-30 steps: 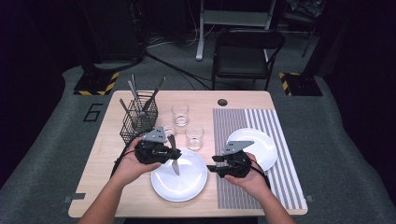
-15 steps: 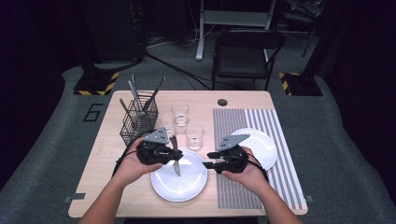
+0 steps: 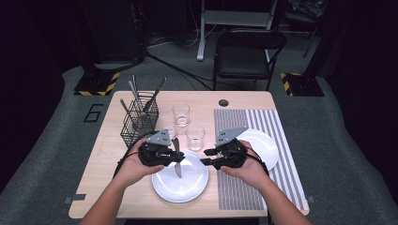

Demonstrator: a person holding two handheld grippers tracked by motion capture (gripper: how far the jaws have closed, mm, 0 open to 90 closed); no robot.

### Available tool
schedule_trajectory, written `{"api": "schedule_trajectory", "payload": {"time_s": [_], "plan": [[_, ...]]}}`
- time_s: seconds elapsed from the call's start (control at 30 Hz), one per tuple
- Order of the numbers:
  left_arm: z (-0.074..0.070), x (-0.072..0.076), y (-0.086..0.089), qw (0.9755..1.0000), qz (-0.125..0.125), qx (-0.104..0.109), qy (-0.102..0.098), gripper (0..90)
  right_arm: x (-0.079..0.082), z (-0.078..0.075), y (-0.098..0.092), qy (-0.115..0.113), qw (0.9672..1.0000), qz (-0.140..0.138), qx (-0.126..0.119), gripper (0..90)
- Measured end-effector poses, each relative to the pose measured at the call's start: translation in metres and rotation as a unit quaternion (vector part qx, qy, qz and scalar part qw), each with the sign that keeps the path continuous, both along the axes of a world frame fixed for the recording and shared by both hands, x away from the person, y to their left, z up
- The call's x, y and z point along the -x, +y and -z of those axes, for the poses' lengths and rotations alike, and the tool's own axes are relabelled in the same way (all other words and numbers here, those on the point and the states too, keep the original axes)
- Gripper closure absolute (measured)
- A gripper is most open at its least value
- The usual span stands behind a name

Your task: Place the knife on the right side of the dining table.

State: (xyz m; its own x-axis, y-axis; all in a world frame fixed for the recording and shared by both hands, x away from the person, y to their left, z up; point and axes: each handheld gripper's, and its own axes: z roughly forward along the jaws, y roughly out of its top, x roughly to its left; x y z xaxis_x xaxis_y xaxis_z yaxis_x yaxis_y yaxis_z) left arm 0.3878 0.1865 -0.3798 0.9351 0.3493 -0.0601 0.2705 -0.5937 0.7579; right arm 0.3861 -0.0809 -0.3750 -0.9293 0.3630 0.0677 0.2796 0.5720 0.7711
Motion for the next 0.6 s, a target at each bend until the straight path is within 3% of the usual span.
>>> {"api": "schedule_trajectory", "payload": {"time_s": [0.6], "plan": [[0.002,0.002,-0.006,0.9999,0.009,-0.005,0.000,82.2,-0.002,-0.019,0.014,-0.008,0.9997,-0.020,-0.014,65.0]]}}
